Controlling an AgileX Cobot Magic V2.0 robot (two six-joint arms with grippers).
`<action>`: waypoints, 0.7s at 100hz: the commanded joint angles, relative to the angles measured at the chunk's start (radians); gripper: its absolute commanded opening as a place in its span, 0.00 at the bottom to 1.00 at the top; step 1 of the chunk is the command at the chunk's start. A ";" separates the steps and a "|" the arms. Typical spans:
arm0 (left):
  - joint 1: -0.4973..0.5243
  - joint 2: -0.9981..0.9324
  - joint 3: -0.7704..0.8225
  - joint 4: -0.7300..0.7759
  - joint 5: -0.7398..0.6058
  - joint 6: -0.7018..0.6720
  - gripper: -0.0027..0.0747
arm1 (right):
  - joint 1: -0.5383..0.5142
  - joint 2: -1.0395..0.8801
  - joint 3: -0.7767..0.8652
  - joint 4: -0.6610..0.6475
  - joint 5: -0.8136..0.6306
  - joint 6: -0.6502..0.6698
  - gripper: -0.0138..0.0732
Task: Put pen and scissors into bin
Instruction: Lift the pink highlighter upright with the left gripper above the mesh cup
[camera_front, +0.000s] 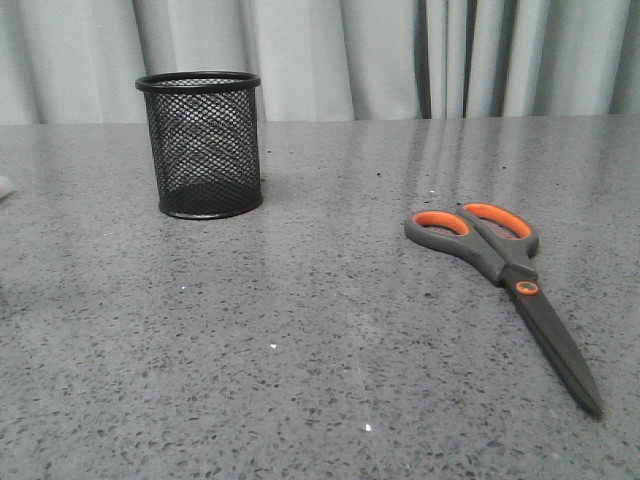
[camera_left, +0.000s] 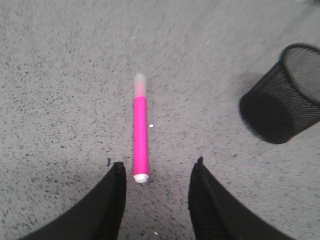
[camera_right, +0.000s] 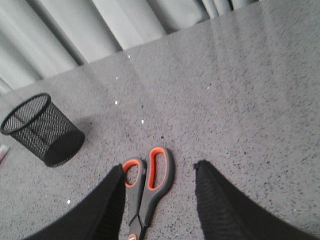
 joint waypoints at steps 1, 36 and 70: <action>-0.001 0.138 -0.126 0.016 0.023 0.000 0.39 | 0.012 0.030 -0.039 0.001 -0.067 -0.011 0.51; -0.027 0.546 -0.328 -0.008 0.097 0.018 0.39 | 0.014 0.035 -0.039 0.001 -0.048 -0.012 0.51; -0.041 0.709 -0.340 0.027 0.096 0.018 0.39 | 0.014 0.035 -0.039 0.001 -0.038 -0.012 0.51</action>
